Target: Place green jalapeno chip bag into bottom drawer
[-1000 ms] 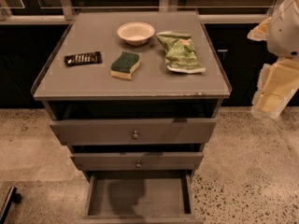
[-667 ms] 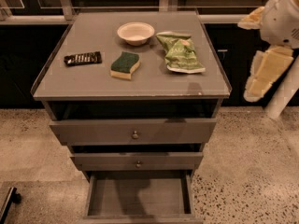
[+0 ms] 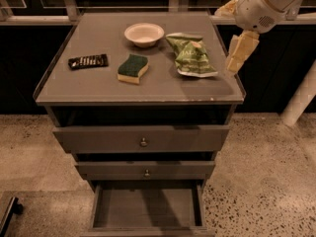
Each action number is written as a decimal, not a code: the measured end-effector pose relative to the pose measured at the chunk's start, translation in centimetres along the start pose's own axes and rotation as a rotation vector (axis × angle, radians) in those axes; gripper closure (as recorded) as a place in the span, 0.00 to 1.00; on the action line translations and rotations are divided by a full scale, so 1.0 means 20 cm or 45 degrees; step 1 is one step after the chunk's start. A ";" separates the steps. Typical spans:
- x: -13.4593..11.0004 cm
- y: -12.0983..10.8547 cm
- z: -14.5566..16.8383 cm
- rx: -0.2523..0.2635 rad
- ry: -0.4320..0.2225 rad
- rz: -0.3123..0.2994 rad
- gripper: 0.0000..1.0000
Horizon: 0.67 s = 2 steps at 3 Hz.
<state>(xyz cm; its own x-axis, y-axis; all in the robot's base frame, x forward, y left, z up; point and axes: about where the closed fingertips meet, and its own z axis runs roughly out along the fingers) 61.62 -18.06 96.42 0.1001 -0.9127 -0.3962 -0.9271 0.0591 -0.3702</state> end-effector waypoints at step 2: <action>-0.09 -0.28 0.70 -0.083 -0.200 -0.021 0.00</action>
Offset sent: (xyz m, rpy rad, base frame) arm 0.1582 0.1037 -0.1521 0.2057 0.0925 0.1182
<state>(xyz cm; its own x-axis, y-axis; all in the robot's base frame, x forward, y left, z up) 71.74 -11.03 87.42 0.1659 -0.8385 -0.5191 -0.9457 0.0140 -0.3247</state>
